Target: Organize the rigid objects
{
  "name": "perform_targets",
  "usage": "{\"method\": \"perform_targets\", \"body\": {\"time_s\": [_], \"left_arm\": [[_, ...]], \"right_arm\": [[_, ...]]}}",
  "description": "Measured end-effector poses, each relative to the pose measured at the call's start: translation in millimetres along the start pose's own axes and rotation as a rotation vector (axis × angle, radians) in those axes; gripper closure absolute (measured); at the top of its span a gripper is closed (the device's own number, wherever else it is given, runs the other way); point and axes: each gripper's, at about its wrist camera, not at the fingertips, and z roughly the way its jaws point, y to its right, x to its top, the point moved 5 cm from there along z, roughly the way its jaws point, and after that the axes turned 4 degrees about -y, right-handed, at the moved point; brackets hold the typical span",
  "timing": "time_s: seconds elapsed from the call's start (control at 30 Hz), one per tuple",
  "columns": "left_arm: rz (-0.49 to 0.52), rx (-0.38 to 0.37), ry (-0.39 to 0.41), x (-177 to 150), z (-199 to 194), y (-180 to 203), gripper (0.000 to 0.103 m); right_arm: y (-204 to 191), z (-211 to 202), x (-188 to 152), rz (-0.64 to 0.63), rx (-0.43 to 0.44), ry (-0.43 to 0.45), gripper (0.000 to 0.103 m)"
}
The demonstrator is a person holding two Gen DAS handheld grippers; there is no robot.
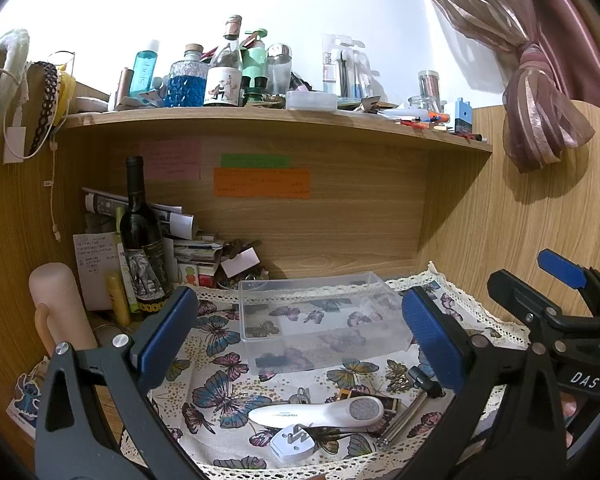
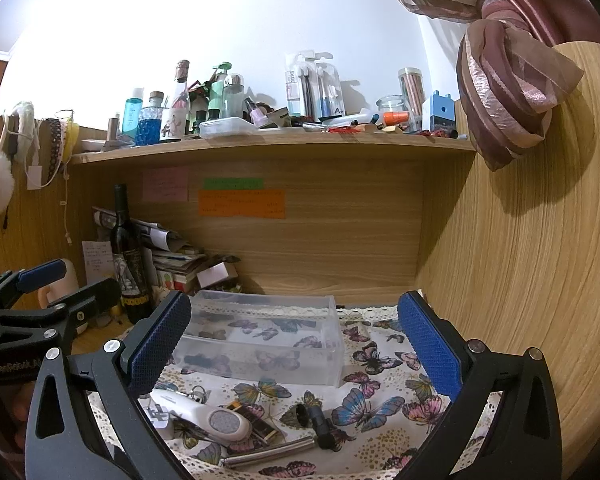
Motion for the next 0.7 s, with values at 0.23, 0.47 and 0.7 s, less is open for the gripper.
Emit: {"method": "perform_targets", "body": {"time_s": [0.23,0.47,0.7], "left_arm": [[0.005,0.004,0.002,0.3,0.4,0.8,0.000],[0.006,0.002,0.007,0.9,-0.5,1.9,0.000],[0.007,0.001,0.006,1.0,-0.4,2.8,0.000]], "right_arm": [[0.2,-0.4,0.2,0.001,0.000,0.000,0.000],[0.1,-0.6,0.0,0.001,-0.001,-0.001,0.000],[-2.2,-0.4,0.1,0.003,0.006,-0.004,0.000]]}}
